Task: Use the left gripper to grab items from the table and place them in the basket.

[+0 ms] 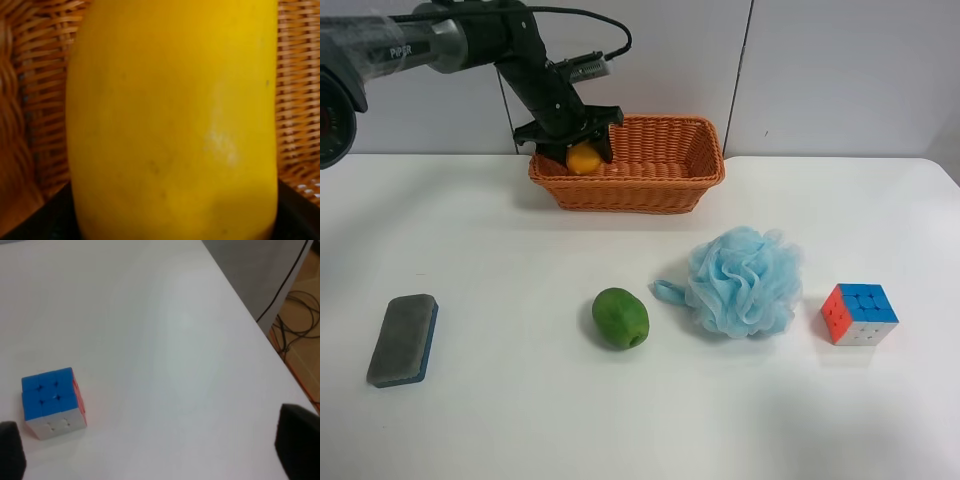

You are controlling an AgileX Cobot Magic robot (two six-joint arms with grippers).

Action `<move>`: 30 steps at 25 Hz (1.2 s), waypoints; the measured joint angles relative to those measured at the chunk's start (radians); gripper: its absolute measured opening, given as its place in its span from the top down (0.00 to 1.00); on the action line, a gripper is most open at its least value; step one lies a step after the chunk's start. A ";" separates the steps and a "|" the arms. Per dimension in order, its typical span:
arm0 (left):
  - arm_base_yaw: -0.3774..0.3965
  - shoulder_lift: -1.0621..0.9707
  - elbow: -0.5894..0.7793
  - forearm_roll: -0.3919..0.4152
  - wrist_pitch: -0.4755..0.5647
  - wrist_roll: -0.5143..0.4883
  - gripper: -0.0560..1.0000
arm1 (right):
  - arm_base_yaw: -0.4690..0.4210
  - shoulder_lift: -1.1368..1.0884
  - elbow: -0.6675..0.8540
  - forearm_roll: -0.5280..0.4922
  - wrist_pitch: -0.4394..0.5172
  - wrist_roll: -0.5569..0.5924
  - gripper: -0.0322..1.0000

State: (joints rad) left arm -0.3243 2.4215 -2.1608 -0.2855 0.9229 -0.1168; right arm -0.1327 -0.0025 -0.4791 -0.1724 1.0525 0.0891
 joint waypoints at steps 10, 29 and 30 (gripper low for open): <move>0.000 0.016 0.000 -0.038 -0.037 0.017 0.29 | 0.000 0.000 0.000 0.000 0.000 0.000 0.01; 0.000 -0.148 -0.060 -0.019 0.184 0.005 0.01 | 0.000 0.000 0.000 0.000 0.000 0.000 0.01; 0.000 -0.161 -0.061 -0.010 0.215 0.005 0.01 | 0.000 0.000 0.000 0.000 0.000 0.000 0.01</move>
State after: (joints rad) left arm -0.3243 2.2604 -2.2216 -0.2953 1.1379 -0.1117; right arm -0.1327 -0.0025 -0.4791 -0.1724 1.0525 0.0891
